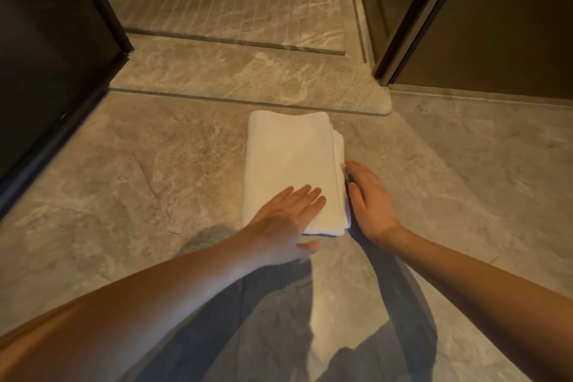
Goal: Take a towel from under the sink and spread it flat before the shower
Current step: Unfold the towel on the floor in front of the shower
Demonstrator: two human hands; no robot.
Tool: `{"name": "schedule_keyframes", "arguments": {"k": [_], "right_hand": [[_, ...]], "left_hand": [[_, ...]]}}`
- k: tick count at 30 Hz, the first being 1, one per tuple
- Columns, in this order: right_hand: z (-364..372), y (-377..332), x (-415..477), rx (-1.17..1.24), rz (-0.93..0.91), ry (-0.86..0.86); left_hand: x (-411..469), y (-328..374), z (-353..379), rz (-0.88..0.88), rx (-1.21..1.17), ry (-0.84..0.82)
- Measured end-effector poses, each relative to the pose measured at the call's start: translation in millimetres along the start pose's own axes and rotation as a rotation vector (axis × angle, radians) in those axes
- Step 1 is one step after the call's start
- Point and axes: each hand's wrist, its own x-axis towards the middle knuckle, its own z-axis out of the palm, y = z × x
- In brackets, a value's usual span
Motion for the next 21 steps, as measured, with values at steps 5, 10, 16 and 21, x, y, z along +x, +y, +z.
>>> {"name": "schedule_keyframes", "arguments": {"k": [5, 10, 16, 21], "right_hand": [[-2, 4, -4, 0.031, -0.008, -0.029], [-3, 3, -2, 0.179, 0.099, 0.015], [-6, -7, 4, 0.346, 0.182, 0.109], [-7, -35, 9, 0.449, -0.007, 0.126]], "left_hand": [[5, 3, 4, 0.003, 0.023, 0.064], [12, -1, -5, -0.168, -0.339, 0.138], [17, -18, -24, -0.36, -0.825, 0.308], [22, -26, -26, -0.453, -0.987, 0.351]]}}
